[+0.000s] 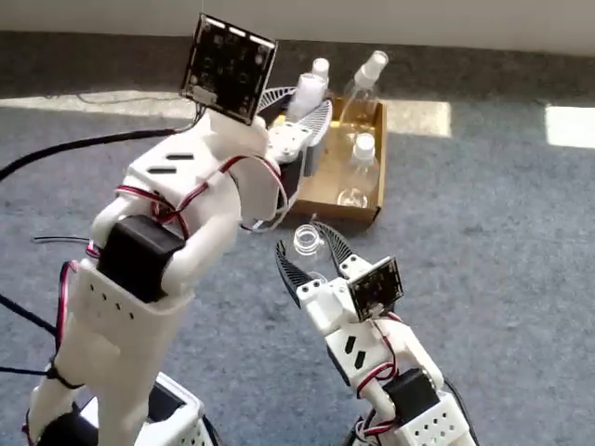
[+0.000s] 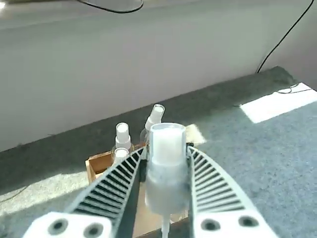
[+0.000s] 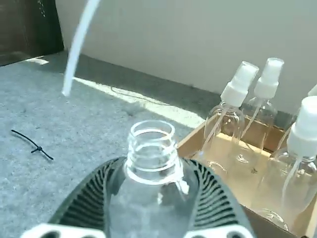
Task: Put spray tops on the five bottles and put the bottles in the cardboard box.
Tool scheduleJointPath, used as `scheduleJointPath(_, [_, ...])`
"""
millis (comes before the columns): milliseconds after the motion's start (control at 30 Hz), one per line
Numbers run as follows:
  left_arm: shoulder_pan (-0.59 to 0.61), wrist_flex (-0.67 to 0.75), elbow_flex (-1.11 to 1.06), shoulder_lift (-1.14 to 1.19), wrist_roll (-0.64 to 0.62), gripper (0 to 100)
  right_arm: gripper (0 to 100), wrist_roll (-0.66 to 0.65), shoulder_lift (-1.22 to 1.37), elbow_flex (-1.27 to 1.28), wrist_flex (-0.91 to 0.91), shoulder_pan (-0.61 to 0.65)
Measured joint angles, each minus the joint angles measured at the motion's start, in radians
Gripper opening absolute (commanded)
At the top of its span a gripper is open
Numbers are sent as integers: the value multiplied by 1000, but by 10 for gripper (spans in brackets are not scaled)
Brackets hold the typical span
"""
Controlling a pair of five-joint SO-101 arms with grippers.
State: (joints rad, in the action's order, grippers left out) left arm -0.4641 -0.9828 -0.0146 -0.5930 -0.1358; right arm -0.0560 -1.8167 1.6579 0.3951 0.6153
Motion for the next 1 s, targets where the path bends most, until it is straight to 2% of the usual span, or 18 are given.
scheduleJointPath(233, [-58,382,-293,-120,81,5,4,0,-2,2,-2,0])
scheduleJointPath(333, [-77,451,-304,-127,84,5,4,0,-2,2,-2,0])
scheduleJointPath(667, [-187,463,-305,-143,84,5,4,0,-2,2,-2,0])
scheduleJointPath(800, [-204,404,-311,-161,18,5,4,0,-2,2,-2,0])
scheduleJointPath(1000, [-201,371,-382,-252,3,5,4,0,-2,2,-2,0])
